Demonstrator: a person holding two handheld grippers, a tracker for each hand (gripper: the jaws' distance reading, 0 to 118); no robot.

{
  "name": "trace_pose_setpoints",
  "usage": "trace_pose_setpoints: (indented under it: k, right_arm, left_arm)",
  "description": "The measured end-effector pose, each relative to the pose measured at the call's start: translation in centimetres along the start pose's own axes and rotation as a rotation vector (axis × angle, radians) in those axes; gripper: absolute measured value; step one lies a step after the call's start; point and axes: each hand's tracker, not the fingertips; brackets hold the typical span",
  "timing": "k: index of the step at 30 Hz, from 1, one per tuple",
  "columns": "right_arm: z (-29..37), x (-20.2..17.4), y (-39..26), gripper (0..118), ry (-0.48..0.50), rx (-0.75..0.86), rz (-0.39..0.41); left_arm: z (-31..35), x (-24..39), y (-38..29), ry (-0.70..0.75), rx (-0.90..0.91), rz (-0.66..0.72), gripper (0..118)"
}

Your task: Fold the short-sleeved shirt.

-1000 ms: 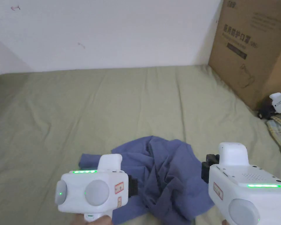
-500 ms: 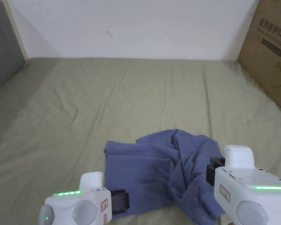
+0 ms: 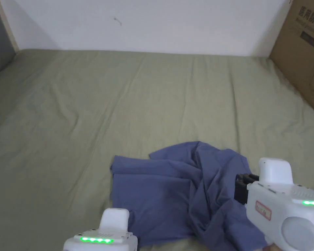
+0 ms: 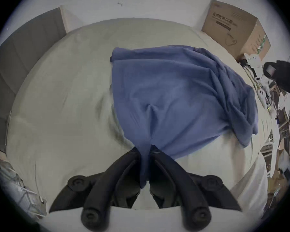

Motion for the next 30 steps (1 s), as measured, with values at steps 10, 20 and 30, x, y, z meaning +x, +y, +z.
trace_pose_setpoints:
  k: [10,20,30]
  right_arm:
    - [-14.7,-0.8,11.7,75,0.124,-0.212,0.094]
    - [-30.5,-2.0,10.0,75,0.062,-0.531,0.115]
    - [-26.8,-4.2,10.8,8,0.003,-0.475,0.17]
  left_arm:
    - [2.2,0.6,0.5,-0.038,-0.021,-0.007,7]
    - [2.1,-0.1,0.1,-0.083,-0.051,0.039,7]
    - [3.4,-0.2,0.5,-0.075,-0.033,0.054,7]
